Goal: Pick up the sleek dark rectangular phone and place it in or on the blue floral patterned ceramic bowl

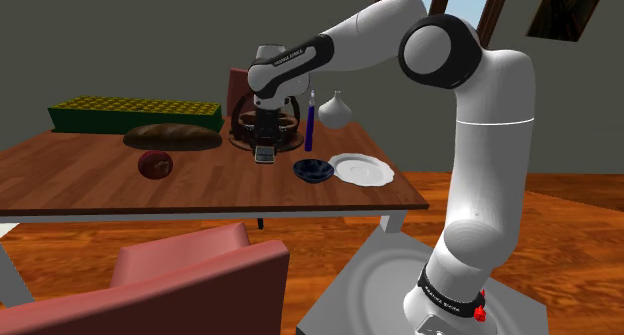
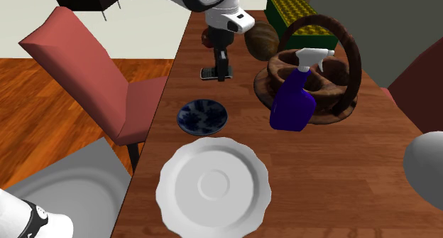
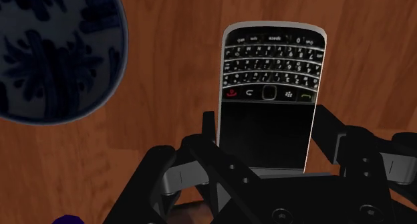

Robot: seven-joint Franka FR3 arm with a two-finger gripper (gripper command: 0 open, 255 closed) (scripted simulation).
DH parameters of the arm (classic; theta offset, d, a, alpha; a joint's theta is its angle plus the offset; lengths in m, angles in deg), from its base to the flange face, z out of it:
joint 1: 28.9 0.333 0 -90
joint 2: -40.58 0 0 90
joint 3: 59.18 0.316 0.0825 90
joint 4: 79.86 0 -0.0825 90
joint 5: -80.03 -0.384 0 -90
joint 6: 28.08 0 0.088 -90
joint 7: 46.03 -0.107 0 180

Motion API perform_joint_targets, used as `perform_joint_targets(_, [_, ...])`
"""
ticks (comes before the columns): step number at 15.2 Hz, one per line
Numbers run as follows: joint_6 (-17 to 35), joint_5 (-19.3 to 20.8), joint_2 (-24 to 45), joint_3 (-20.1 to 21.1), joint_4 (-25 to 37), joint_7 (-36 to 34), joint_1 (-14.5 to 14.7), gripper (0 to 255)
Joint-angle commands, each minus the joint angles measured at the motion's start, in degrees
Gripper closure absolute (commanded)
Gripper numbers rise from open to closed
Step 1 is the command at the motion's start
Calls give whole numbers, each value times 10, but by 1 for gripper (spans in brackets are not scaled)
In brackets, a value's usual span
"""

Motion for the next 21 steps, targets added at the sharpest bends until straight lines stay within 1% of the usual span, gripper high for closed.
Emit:
perform_joint_targets(1, [-14, 0, -5, 0, 8, -1, 0, 255])
perform_joint_targets(9, [-65, 1, -21, 0, 44, -4, 0, 255])
perform_joint_targets(15, [-35, -5, -133, -19, -101, 46, -28, 255])
perform_joint_targets(21, [-24, -2, -235, -47, -217, 100, -55, 255])
